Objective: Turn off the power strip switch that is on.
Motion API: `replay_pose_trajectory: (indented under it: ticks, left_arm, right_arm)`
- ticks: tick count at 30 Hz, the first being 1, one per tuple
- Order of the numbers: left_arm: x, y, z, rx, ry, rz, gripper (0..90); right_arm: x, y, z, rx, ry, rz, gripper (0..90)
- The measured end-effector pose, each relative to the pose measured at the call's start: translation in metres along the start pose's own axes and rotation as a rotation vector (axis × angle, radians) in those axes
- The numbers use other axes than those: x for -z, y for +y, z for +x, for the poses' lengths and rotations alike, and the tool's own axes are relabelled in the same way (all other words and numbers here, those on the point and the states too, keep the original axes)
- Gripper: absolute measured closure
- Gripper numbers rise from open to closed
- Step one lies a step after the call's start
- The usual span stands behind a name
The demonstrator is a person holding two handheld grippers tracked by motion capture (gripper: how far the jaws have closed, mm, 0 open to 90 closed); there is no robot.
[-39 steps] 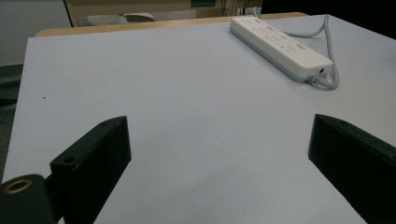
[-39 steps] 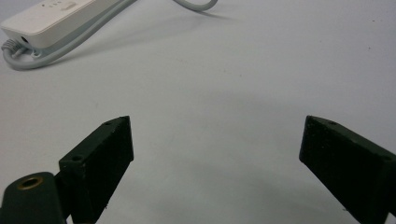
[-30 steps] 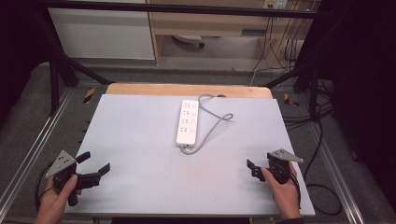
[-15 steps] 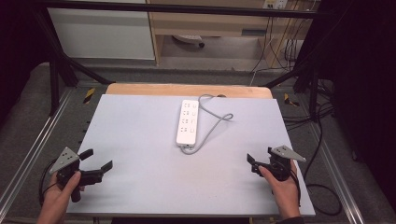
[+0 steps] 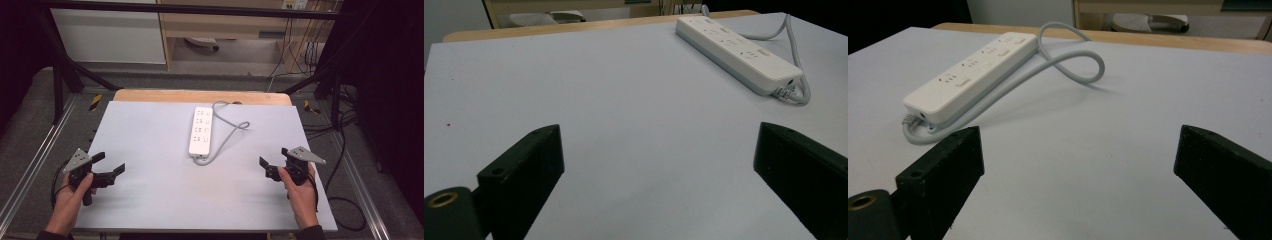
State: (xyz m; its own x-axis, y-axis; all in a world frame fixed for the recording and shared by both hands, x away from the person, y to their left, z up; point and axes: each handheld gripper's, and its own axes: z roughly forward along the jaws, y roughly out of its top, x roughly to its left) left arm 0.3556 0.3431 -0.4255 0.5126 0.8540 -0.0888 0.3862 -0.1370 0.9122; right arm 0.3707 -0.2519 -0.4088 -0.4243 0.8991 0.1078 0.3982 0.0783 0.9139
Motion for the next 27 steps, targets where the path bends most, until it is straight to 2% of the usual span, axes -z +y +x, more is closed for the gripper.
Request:
replay_pose_trajectory:
  ticks: [5,12,27]
  left_arm:
    - [0.003,-0.002,-0.002,-0.011,0.000,0.002,5.8]
    - [0.004,-0.003,-0.004,-0.016,-0.006,0.006,5.8]
    - [0.005,-0.003,-0.005,-0.016,-0.010,0.012,5.8]
  right_arm:
    - [-0.006,0.011,0.004,0.002,0.012,-0.016,6.8]
    - [-0.017,0.026,0.008,0.015,-0.019,-0.035,11.6]
    - [-0.036,0.054,0.011,0.041,-0.006,-0.049,7.1]
